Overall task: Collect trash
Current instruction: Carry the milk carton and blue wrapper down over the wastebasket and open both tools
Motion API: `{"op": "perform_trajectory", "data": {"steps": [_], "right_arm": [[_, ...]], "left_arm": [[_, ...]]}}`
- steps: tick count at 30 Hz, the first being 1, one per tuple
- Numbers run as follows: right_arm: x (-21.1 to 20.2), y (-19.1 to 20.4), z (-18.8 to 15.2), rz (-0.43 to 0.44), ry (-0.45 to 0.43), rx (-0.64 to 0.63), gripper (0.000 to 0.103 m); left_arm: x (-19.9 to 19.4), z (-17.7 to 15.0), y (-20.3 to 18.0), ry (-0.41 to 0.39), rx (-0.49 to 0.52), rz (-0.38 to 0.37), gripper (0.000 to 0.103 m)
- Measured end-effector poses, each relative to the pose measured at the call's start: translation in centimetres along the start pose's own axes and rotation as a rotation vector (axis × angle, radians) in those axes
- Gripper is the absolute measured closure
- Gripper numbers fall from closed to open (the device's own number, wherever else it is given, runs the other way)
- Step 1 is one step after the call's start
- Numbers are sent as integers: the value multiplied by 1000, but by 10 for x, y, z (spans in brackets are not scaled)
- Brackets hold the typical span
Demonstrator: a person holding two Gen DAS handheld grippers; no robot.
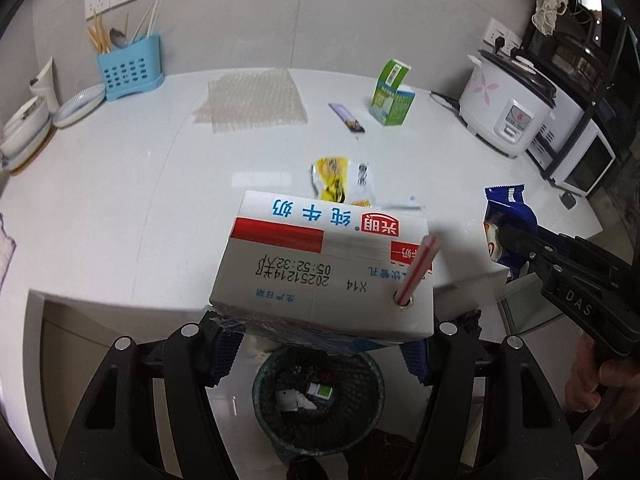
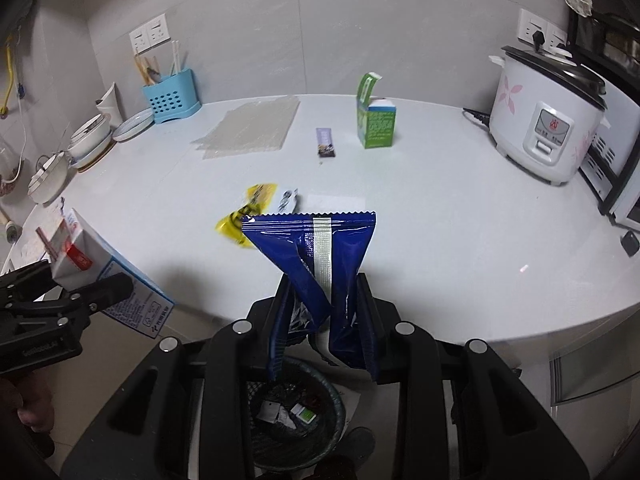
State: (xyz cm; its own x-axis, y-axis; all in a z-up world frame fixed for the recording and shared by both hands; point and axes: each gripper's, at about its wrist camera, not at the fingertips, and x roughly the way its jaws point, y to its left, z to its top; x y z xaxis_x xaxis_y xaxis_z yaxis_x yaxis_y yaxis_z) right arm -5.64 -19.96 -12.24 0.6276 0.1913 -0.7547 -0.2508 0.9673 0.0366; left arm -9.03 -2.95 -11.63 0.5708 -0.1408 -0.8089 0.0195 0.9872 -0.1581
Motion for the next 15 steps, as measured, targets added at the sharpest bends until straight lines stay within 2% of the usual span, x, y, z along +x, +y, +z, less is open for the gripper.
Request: {"op": "perform_trajectory", "data": {"steps": [7,15], "right_arm": [[11,25,-62,5,54,-13,74],[58,35,-132,11,184,-11,74]], "left_arm": [[21,-54,10,51,13,-8,38],[83,-120,21,181,8,-22,38]]}}
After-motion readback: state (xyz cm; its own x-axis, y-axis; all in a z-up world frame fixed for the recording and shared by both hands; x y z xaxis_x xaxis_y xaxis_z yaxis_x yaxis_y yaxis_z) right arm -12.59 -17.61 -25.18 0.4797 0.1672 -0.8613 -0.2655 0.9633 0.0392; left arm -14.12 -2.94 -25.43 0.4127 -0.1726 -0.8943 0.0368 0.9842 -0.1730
